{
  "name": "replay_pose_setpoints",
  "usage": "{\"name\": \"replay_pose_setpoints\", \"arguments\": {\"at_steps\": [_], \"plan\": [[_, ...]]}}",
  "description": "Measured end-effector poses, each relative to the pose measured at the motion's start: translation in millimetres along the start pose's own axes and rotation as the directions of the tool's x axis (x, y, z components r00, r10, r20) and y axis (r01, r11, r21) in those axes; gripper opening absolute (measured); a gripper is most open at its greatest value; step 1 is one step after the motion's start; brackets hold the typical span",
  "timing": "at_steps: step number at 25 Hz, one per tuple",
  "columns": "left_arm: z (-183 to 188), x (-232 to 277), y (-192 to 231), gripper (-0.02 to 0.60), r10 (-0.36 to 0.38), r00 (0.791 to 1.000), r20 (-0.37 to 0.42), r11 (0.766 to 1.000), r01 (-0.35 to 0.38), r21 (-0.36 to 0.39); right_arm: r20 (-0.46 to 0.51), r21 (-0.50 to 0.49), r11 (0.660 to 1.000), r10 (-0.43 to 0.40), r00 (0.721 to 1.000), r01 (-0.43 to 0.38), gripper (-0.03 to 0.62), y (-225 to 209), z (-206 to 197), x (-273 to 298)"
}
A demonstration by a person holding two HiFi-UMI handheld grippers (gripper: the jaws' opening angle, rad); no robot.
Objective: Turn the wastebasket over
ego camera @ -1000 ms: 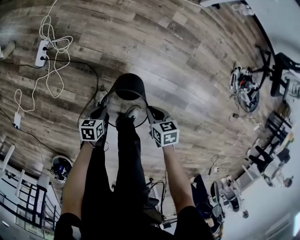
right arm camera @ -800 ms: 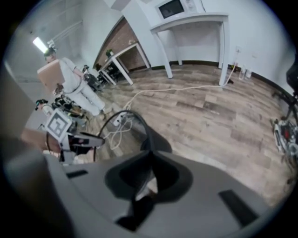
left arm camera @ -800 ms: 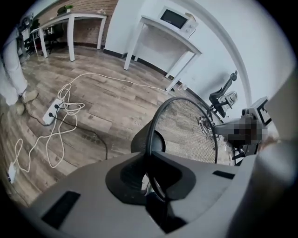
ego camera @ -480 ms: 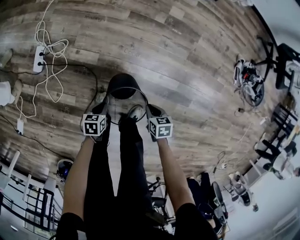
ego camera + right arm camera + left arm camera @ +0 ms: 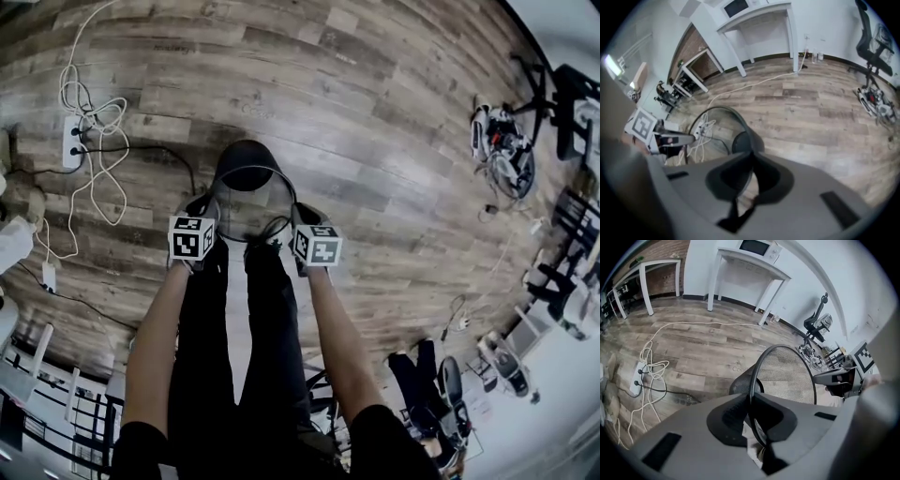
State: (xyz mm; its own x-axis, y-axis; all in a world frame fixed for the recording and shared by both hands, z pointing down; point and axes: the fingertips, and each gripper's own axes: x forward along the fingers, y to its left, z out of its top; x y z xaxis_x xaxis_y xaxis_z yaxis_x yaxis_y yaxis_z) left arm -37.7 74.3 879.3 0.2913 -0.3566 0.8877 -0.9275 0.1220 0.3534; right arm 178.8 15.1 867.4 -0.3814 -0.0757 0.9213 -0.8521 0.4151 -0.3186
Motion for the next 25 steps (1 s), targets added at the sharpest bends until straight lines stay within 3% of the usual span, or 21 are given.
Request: {"name": "replay_pose_setpoints", "arguments": {"at_steps": [12, 25], "plan": [[24.0, 61.1, 41.8, 0.057, -0.014, 1.0, 0.015, 1.0, 0.014, 0.022, 0.03, 0.047, 0.998, -0.048, 0.998, 0.047, 0.046, -10.7, 27.9, 62.8], [34.4, 108.0, 52.6, 0.055, -0.005, 1.0, -0.02, 1.0, 0.005, 0.007, 0.013, 0.074, 0.995, -0.066, 0.998, 0.065, 0.048, -33.8, 42.4, 97.8]]}}
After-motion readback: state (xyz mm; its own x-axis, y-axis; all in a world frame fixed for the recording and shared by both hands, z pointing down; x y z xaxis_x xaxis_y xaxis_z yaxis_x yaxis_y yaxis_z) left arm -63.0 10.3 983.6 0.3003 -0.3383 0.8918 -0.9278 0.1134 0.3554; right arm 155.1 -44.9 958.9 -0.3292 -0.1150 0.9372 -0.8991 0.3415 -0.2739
